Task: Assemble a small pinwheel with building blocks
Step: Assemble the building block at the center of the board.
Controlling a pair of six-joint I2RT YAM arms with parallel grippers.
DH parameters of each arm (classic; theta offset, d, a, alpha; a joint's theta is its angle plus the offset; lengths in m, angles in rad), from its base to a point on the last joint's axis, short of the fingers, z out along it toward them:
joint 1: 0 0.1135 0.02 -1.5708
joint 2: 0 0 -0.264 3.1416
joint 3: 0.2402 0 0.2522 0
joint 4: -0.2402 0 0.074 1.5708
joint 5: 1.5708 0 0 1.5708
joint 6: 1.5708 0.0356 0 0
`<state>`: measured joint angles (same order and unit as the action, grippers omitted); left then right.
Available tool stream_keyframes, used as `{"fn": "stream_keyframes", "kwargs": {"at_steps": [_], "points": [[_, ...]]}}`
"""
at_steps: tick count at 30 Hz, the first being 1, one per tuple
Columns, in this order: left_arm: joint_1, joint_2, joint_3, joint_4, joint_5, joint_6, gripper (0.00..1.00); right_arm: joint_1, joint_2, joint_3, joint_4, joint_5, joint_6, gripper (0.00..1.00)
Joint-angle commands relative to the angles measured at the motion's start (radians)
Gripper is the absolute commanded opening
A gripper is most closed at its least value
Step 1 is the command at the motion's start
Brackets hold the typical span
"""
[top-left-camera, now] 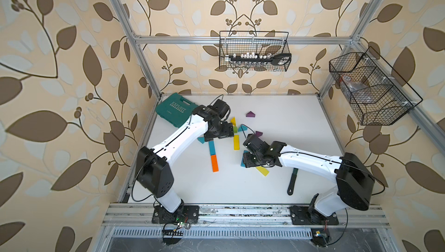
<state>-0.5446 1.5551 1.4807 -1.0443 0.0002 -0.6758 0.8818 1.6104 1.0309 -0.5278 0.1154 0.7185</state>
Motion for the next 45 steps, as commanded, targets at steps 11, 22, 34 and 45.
{"fn": "stream_keyframes", "kwargs": {"at_steps": [11,22,34,45], "points": [[0.191,-0.286,-0.135,-0.140,-0.171,0.187,0.99,0.000,0.218,0.144,-0.046,0.080,0.050,0.59],[0.249,-0.269,-0.247,-0.084,-0.147,0.220,0.99,0.002,0.286,0.194,-0.107,0.121,0.053,0.45],[0.298,-0.275,-0.286,-0.058,-0.087,0.246,0.99,0.031,0.303,0.220,-0.086,0.061,0.093,0.31],[0.320,-0.274,-0.300,-0.053,-0.064,0.255,0.99,0.031,0.373,0.285,-0.104,0.069,0.120,0.31]]}}
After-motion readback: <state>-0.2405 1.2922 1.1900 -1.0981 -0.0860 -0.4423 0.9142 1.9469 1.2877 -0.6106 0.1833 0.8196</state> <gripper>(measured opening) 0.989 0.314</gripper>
